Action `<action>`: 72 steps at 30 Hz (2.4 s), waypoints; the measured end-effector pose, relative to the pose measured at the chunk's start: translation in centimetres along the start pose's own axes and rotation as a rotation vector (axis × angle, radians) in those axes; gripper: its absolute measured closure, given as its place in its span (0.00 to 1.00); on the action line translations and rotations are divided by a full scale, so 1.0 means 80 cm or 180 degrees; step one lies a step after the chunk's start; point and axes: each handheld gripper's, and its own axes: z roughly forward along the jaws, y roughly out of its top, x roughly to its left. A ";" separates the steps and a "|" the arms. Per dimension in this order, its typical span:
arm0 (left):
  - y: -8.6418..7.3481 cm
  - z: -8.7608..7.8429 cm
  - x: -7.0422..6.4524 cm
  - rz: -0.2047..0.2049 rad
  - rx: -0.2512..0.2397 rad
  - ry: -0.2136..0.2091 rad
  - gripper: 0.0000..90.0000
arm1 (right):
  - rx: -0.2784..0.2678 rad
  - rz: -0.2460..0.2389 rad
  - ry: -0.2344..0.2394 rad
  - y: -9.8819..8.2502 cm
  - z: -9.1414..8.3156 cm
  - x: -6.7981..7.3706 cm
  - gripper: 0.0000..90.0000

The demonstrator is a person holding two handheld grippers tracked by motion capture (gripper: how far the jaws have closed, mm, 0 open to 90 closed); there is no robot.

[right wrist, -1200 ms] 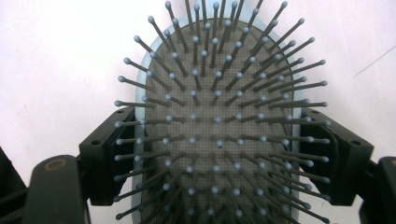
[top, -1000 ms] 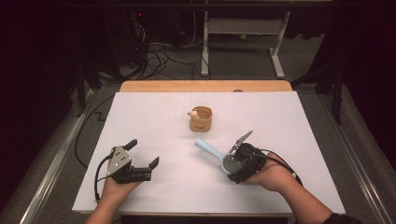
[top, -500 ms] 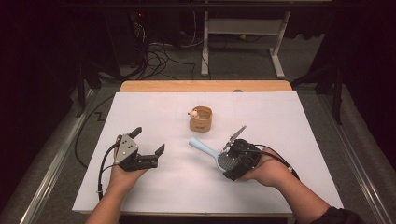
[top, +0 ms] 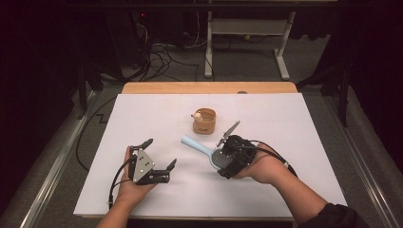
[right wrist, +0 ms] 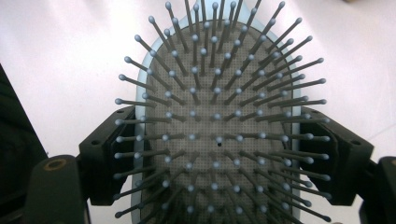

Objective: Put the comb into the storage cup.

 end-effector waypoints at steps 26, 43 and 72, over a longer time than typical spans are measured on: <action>-0.011 0.007 -0.039 0.1070 0.0346 0.0357 0.04 | 0.0005 -0.0183 0.0062 0.027 0.017 0.016 0.23; -0.014 0.015 -0.055 0.1557 0.0515 0.0383 0.04 | 0.0110 -0.0261 0.0113 0.042 0.031 0.027 0.23; -0.014 0.018 -0.064 0.1713 0.0527 0.0338 0.08 | 0.0234 -0.0450 0.0156 0.075 0.070 0.049 0.23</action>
